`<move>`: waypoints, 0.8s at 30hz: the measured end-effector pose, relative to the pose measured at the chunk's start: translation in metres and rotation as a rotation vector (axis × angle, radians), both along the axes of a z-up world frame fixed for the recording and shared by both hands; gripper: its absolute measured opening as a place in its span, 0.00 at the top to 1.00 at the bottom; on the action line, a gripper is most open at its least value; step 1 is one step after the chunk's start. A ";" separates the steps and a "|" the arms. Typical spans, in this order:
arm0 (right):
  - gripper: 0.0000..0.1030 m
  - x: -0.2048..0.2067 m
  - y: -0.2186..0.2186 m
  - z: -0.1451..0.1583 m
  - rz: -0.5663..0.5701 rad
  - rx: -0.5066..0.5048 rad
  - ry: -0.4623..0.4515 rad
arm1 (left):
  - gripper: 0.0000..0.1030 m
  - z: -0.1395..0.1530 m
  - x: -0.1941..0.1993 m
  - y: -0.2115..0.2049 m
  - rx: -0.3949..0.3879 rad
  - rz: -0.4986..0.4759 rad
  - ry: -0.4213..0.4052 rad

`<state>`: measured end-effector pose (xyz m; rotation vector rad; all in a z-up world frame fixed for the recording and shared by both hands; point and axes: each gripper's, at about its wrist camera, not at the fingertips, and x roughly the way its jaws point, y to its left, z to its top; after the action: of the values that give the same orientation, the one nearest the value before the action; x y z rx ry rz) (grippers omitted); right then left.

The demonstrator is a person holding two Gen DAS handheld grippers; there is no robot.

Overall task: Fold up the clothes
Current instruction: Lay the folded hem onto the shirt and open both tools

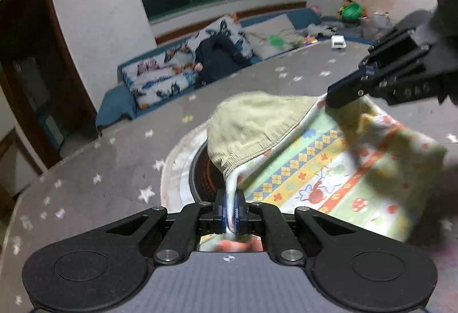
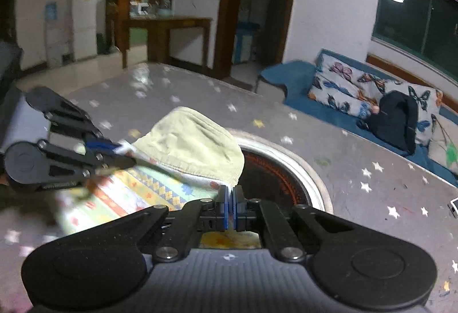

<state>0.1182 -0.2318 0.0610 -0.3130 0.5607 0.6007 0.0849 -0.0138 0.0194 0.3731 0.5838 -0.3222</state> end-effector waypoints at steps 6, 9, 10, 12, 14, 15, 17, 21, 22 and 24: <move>0.89 0.021 -0.002 -0.039 -0.081 0.026 0.064 | 0.89 -0.013 0.020 0.006 -0.035 0.058 0.035; 0.84 0.015 -0.013 -0.038 -0.103 0.063 0.064 | 0.70 -0.011 0.021 0.013 -0.045 0.084 0.016; 0.84 0.012 -0.019 -0.036 -0.111 0.074 0.059 | 0.62 -0.011 0.020 0.015 -0.042 0.100 0.003; 0.84 0.005 -0.028 -0.035 -0.122 0.085 0.050 | 0.58 -0.010 0.016 0.020 -0.054 0.119 -0.006; 0.84 -0.003 -0.037 -0.037 -0.124 0.096 0.051 | 0.58 -0.009 0.015 0.026 -0.065 0.137 -0.003; 0.84 -0.006 -0.039 -0.040 -0.122 0.097 0.058 | 0.58 -0.008 0.014 0.028 -0.064 0.145 -0.006; 0.85 -0.012 -0.043 -0.046 -0.117 0.096 0.076 | 0.53 -0.007 0.009 0.031 -0.065 0.162 -0.018; 0.89 -0.013 -0.056 -0.062 -0.156 0.080 0.111 | 0.51 -0.005 0.003 0.044 -0.081 0.199 -0.030; 0.89 -0.011 -0.061 -0.063 -0.165 0.097 0.119 | 0.51 -0.004 0.001 0.048 -0.081 0.212 -0.031; 0.88 -0.007 -0.066 -0.058 -0.198 0.117 0.122 | 0.51 -0.002 -0.003 0.055 -0.084 0.237 -0.036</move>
<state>0.1115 -0.2977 0.0035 -0.1086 0.6626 0.4603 0.0815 0.0415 0.0176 0.2257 0.5708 -0.1112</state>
